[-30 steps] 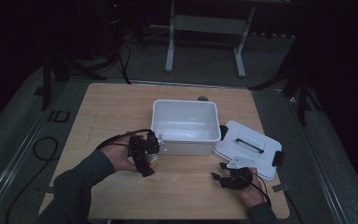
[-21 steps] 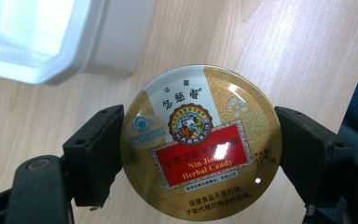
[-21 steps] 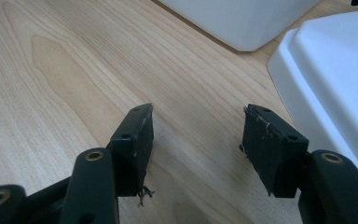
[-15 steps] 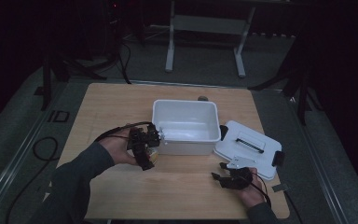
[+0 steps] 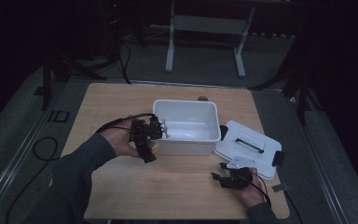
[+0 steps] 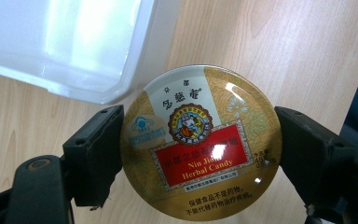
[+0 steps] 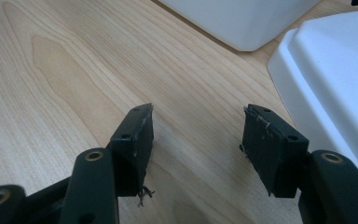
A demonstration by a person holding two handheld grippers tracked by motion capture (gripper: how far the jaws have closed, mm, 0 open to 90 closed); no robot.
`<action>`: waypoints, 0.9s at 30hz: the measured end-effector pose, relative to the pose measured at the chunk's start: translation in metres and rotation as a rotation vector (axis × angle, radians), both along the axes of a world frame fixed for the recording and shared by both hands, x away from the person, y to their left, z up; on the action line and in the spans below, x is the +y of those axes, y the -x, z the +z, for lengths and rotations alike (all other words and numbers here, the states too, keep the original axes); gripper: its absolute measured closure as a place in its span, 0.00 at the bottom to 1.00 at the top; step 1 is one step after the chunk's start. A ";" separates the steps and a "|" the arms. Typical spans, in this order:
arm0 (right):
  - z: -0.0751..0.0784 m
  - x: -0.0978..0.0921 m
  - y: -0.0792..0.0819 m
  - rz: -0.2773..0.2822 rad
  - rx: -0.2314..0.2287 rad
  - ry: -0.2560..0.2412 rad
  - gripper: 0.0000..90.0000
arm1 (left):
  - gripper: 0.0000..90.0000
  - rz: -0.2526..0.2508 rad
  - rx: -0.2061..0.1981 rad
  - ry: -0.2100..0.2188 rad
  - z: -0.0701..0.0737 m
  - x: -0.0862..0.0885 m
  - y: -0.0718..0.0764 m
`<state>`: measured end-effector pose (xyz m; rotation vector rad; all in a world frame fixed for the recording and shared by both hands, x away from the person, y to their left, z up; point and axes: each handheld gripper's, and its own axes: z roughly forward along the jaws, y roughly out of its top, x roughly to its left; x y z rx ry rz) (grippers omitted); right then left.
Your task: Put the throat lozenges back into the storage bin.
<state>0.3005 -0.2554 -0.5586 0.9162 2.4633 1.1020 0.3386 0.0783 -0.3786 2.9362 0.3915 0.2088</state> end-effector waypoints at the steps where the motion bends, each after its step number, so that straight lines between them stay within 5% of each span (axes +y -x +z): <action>1: 0.000 0.000 0.000 0.000 0.000 0.000 0.47 | 0.23 0.002 -0.002 -0.004 0.001 -0.001 0.000; 27: 0.000 0.000 0.000 0.001 0.000 0.000 0.47 | 0.23 0.061 -0.003 0.008 0.016 -0.008 -0.034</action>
